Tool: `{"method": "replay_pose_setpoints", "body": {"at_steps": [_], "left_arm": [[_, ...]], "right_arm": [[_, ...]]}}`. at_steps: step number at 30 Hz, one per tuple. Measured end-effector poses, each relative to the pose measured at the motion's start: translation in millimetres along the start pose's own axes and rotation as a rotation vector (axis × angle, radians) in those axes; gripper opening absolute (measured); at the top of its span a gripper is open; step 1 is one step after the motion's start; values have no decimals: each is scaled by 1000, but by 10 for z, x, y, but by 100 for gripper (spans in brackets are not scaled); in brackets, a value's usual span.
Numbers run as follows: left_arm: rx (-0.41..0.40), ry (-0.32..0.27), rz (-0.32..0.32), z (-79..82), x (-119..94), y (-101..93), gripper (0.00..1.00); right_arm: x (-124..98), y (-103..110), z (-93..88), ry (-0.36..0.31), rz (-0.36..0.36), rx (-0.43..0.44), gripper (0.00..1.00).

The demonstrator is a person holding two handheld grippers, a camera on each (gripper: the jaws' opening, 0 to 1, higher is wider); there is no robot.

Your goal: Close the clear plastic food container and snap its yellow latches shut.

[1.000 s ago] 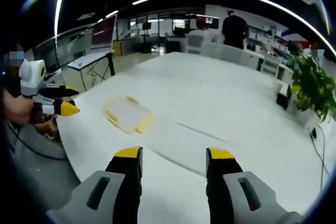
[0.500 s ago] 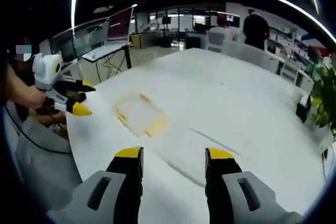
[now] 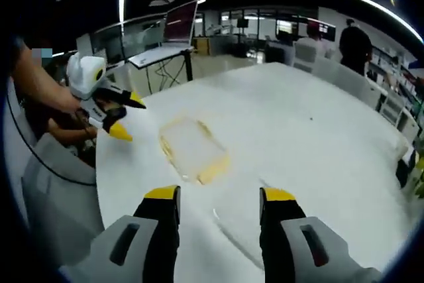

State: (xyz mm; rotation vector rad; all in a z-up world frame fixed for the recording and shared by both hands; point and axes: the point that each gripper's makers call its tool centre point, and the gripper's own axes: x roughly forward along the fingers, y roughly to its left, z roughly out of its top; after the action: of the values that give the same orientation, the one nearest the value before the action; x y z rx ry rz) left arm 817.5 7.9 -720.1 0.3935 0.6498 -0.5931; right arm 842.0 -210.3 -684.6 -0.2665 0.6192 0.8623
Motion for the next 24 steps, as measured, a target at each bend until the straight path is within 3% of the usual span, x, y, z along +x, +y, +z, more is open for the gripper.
{"method": "replay_pose_setpoints", "body": {"at_steps": [5, 10, 20, 24], "left_arm": [[57, 40, -57, -4, 47, 21, 52], [176, 52, -133, 111, 93, 62, 52], [342, 72, -212, 201, 163, 245, 52], [388, 77, -294, 202, 180, 189, 53]], "right_arm": [[125, 22, 93, 6, 60, -47, 45], [217, -7, 129, 27, 96, -98, 46], [377, 55, 140, 88, 199, -208, 46], [453, 130, 141, 115, 245, -271, 46]]}}
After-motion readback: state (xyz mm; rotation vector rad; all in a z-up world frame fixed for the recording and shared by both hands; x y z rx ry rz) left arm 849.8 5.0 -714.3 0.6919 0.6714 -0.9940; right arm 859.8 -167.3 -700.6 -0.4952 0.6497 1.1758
